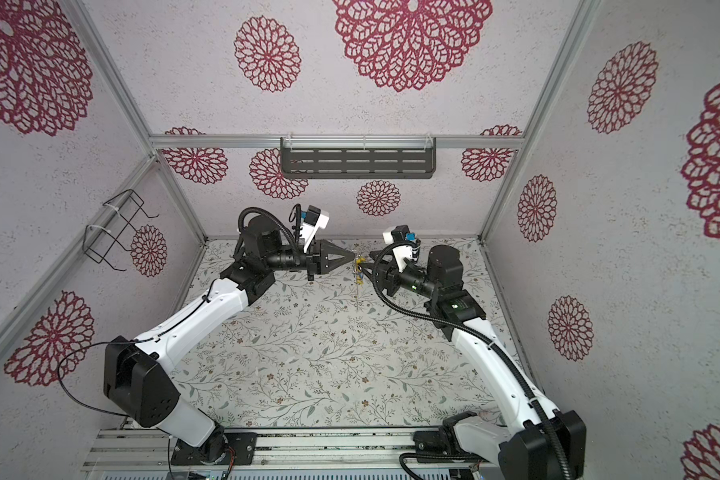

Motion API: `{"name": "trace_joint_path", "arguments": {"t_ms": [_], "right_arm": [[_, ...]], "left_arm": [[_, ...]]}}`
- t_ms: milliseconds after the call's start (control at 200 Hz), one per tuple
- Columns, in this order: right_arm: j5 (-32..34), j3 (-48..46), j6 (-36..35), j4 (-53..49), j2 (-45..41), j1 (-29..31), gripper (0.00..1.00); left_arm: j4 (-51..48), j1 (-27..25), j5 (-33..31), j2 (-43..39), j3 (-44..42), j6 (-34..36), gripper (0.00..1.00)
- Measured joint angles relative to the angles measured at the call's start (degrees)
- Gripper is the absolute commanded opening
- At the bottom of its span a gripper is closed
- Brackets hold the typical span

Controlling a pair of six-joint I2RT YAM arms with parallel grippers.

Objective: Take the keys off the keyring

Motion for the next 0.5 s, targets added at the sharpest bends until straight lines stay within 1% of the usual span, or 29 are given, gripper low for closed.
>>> {"name": "trace_joint_path", "arguments": {"t_ms": [55,135,265,390,455,500], "right_arm": [[0.0,0.6,0.0,0.3,0.6,0.1,0.49],[-0.2,1.1,0.1,0.3,1.2,0.2,0.4],[-0.1,1.2,0.1,0.0,1.2,0.2,0.21],[-0.1,1.1,-0.2,-0.3,1.1,0.3,0.05],[-0.1,1.0,-0.4,-0.9,0.5,0.6,0.0],[0.2,1.0,-0.2,-1.4,0.0,0.6,0.0]], "left_arm": [[0.0,0.0,0.0,0.0,0.0,-0.2,0.0],[0.0,0.0,-0.1,0.0,0.0,-0.5,0.0],[-0.2,0.0,-0.1,0.0,0.0,-1.2,0.0],[-0.5,-0.1,-0.2,0.0,0.0,-1.3,0.0],[-0.5,0.0,-0.5,0.1,0.0,-1.3,0.0],[-0.6,0.0,-0.5,0.1,0.0,-1.3,0.0]]}}
